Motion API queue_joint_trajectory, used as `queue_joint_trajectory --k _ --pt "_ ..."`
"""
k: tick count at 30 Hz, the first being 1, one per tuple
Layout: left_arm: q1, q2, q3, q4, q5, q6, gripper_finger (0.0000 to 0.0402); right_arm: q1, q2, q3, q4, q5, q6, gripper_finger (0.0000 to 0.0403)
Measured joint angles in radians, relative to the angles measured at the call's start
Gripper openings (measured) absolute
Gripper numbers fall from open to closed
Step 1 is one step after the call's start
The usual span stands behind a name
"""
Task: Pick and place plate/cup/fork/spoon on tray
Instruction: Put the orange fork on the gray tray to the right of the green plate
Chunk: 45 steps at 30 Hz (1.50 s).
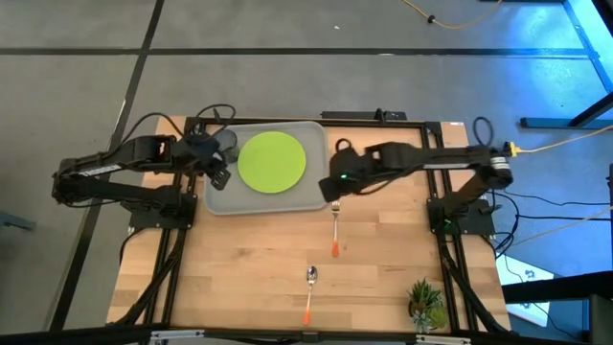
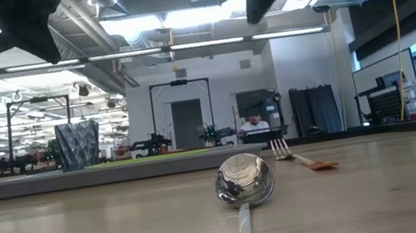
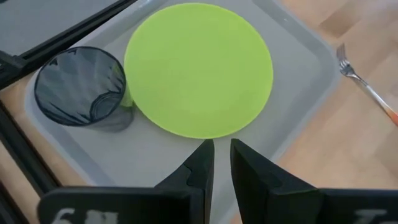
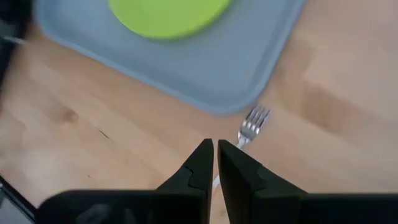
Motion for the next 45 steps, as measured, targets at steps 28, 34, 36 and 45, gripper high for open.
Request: queue_joint_trajectory --k 28,34,36,45 --pt "-0.004 -0.067 0.0 0.001 0.027 0.026 0.0046 0.025 0.286 0.0 -0.004 -0.118 0.128 0.0011" --pt "-0.004 -0.067 0.0 0.002 0.026 0.025 0.0046 -0.003 0.286 -0.037 -0.017 -0.238 0.132 0.0032" --pt "-0.004 -0.067 0.0 0.002 0.027 0.025 0.0046 -0.011 0.286 -0.061 -0.016 -0.282 0.133 0.0034" --pt "-0.004 -0.067 0.0 0.005 0.026 0.023 0.0046 -0.015 0.287 -0.136 0.089 -0.314 0.128 0.0036"
